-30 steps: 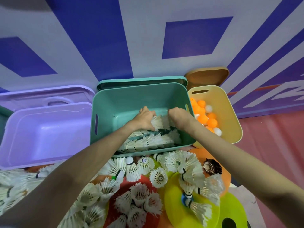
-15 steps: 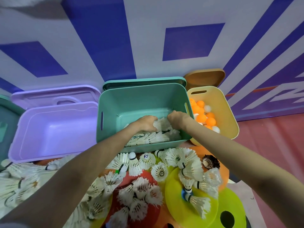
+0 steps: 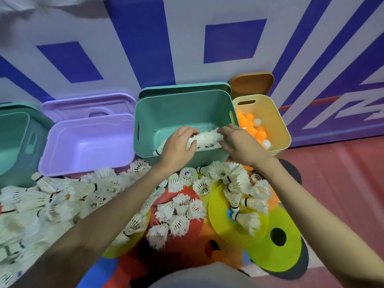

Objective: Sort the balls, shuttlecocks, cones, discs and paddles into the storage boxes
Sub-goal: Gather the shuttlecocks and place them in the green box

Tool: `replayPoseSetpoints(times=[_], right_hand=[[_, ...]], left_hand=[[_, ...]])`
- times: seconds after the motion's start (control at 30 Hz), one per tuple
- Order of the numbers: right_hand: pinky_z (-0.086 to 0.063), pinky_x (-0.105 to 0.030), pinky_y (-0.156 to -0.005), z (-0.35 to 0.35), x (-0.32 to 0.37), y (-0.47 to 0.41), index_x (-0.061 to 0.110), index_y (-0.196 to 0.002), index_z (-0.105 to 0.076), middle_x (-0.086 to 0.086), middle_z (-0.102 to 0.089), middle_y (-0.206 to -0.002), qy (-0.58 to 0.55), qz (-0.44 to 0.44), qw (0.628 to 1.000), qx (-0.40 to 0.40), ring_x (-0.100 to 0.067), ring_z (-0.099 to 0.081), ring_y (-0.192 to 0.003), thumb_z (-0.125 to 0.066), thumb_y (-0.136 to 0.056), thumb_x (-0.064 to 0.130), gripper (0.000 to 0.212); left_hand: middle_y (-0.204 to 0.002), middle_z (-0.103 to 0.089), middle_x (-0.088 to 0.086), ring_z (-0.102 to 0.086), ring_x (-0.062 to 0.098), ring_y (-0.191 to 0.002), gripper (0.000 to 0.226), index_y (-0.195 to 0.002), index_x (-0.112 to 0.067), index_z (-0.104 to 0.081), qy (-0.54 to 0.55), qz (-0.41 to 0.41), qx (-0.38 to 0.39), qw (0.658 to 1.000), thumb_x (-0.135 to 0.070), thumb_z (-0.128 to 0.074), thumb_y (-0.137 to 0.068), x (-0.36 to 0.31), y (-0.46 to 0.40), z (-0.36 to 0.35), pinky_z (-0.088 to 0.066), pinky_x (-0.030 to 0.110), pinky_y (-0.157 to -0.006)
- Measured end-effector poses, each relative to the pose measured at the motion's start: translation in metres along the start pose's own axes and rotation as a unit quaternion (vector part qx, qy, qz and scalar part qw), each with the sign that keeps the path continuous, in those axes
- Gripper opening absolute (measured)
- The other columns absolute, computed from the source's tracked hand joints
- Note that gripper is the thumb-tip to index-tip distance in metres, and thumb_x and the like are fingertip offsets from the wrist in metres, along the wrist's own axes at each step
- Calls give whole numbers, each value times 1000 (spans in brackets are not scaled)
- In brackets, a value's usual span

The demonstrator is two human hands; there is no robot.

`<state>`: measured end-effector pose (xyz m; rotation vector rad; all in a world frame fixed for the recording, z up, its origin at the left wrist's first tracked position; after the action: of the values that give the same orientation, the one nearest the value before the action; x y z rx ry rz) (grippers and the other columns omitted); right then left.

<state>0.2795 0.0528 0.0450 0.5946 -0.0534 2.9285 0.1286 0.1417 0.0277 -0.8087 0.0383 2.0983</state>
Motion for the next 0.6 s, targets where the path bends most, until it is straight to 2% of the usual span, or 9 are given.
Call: replayPoseSetpoints(times=[0.07,0.17,0.3,0.4,0.47,0.6], right_hand=[[-48,-42,-79,8,-2,27,4,-118,-57,-13,-57,-106,-38,2,998,-49,-29,-58,-96,-54,-93,15,27],[-48,-39,-75,12,-10,64,5,-112,-59,-11,-58,-98,-77,-16,992,-97,-25,-58,-88,-55,-93,11,20],[-51,-41,-74,1,-34,107,6,-114,-60,-10,-59,-105,-82,-96,985,-114,-25,-60,-88,-56,-93,14,22],[-51,-42,-74,-12,-51,135,4,-111,-61,-13,-58,-106,-87,-147,979,-115,-30,-61,-90,-60,-89,9,22],[-49,-41,-83,-25,-59,150,3,-115,-60,-14,-55,-110,-84,-175,976,-98,-31,-57,-99,-63,-87,11,29],[-38,-38,-100,-51,-72,168,2,-135,-46,-18,-47,-129,-60,-217,974,-34,-33,-45,-121,-73,-82,25,64]], left_hand=[[-105,-64,1,-59,15,-96,20,-110,-10,-64,29,-24,-3,999,-9,-58,-91,-17,18,-3,-50,32,-87],[-106,-63,-4,-58,9,-94,25,-114,-11,-64,74,-18,46,996,-9,-61,-90,-31,42,-24,-52,31,-87],[-114,-66,3,-62,17,-102,33,-120,-12,-62,76,18,116,990,-17,-66,-87,-46,66,-64,-52,39,-87],[-123,-61,5,-60,21,-109,42,-127,-12,-56,32,24,160,986,-22,-66,-88,-61,72,-95,-50,39,-88],[-131,-55,6,-54,24,-118,55,-136,-12,-47,1,24,184,983,-28,-67,-87,-69,73,-112,-48,38,-91],[-135,-47,10,-46,27,-125,73,-142,-10,-35,-29,19,206,978,-31,-71,-83,-85,68,-134,-44,38,-97]])
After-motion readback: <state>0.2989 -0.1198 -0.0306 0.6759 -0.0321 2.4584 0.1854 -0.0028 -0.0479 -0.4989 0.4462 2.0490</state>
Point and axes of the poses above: each hand's wrist, its own y-axis away from the middle knuckle, its own z-axis out of the back of the hand, x = y × z, the point moved 5 cm from there along -y, towards the middle knuckle
